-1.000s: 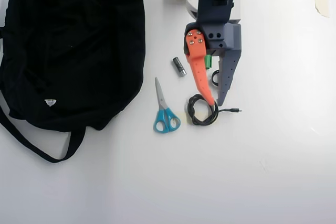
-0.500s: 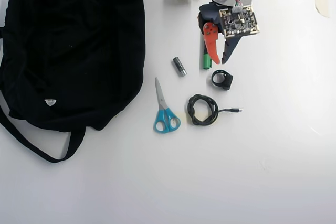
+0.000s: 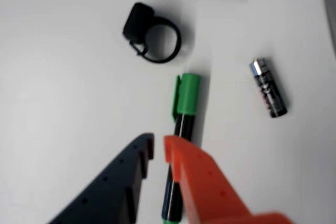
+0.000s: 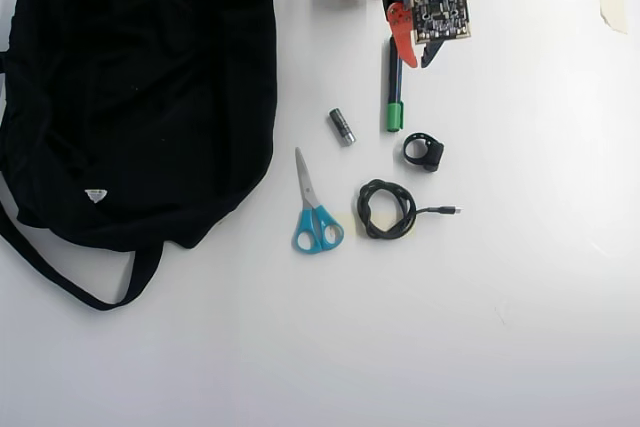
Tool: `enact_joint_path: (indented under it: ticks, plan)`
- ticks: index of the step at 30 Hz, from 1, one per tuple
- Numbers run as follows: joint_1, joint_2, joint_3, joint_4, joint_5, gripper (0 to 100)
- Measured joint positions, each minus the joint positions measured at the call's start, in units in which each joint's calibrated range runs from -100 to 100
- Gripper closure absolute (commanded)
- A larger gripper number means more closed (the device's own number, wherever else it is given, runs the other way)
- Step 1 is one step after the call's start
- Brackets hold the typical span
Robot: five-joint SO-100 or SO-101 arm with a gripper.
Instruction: Put the green marker into the black bag
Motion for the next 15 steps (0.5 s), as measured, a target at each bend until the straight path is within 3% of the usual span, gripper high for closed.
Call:
enact_joint_path:
  ticks: [15]
  plan:
    - [-7.0,-5.9,2.6,0.5,-4.3,98]
